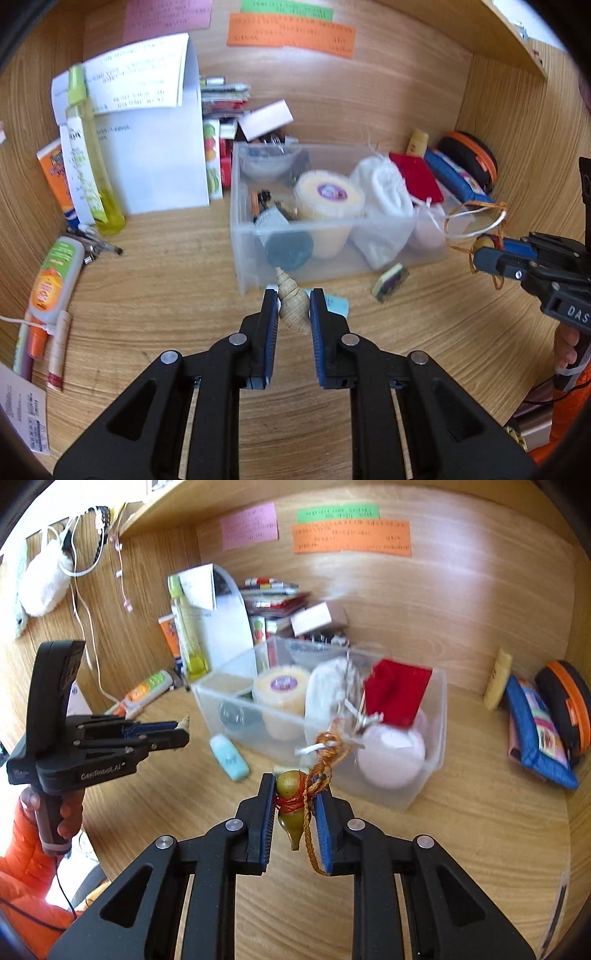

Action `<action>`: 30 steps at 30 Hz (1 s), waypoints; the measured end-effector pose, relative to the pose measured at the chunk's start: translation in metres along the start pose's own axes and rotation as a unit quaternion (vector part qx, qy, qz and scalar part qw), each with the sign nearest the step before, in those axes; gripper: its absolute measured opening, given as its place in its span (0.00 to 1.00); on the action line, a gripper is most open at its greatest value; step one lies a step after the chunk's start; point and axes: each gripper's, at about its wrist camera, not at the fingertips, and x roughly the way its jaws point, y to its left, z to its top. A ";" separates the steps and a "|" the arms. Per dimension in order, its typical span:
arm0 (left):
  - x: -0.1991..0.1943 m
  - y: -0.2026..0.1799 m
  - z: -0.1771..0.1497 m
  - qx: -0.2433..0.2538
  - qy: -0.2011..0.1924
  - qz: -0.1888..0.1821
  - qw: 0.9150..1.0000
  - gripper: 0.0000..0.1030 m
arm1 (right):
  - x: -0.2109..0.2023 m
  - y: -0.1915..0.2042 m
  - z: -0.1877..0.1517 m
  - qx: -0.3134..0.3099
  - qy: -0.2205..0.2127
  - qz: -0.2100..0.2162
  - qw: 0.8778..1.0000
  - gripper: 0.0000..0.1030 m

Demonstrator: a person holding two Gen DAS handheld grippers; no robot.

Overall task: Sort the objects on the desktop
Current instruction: 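Grasp the small shell with the left tool while the right tool grasps the gold tassel charm, then carry the shell and tassel charm into the clear bin and release both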

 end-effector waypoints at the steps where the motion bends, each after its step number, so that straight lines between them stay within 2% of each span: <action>1: -0.002 0.001 0.003 0.000 -0.005 0.001 1.000 0.16 | -0.001 0.000 0.003 0.000 -0.004 -0.001 1.000 0.18; 10: -0.018 0.006 0.025 -0.002 -0.045 0.011 0.999 0.16 | -0.008 -0.015 0.036 -0.008 -0.047 -0.033 0.998 0.18; 17: -0.017 0.011 0.041 -0.005 -0.060 0.015 0.998 0.16 | 0.017 -0.040 0.045 0.015 -0.029 -0.054 0.998 0.18; 30: 0.016 0.011 0.057 -0.007 -0.040 0.018 0.999 0.16 | 0.044 -0.056 0.040 0.031 -0.001 -0.059 0.998 0.18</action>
